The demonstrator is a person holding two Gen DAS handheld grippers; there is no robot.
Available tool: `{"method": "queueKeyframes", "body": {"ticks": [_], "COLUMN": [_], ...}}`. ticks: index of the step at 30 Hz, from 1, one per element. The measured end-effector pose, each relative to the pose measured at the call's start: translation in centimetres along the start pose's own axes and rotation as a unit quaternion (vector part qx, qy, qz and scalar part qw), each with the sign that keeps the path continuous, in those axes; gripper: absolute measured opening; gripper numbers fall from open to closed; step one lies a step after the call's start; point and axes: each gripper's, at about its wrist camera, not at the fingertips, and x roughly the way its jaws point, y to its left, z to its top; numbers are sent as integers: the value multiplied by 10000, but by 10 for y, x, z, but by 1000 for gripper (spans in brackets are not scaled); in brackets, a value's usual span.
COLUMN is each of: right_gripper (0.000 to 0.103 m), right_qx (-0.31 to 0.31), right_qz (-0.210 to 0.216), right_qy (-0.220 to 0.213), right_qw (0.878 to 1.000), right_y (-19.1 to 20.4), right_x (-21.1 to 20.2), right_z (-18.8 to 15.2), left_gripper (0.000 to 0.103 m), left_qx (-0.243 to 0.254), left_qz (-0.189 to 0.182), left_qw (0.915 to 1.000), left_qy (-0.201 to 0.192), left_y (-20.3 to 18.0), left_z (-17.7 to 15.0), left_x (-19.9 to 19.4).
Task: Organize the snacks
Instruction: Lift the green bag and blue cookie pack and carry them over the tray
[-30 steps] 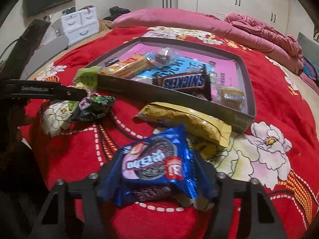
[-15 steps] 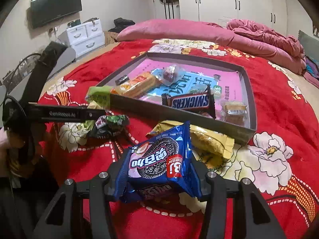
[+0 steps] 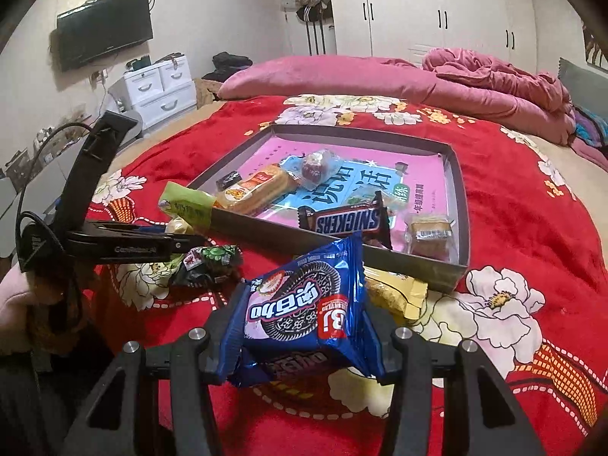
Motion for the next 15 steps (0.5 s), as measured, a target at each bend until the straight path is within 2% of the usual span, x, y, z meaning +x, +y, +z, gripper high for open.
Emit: {"method": "queueKeyframes", "body": {"ticks": [5,15], "right_gripper": [53,53], "right_qx": [99,213], "right_qz": [-8,-62], "right_qy": [-123,-301], "right_qw": [9999,9993], "right_y": [-4,-12], "right_x": [-5,-14], "right_z": [2,4], "left_gripper": [34,34], "left_qx": [-72,-88], "left_qz": [-154,-328], "left_qw": [9999,9988], "left_qy": [3,-359], "left_y": [-1,-4], "left_z": [-1,1], "left_x": [-3,-25]}}
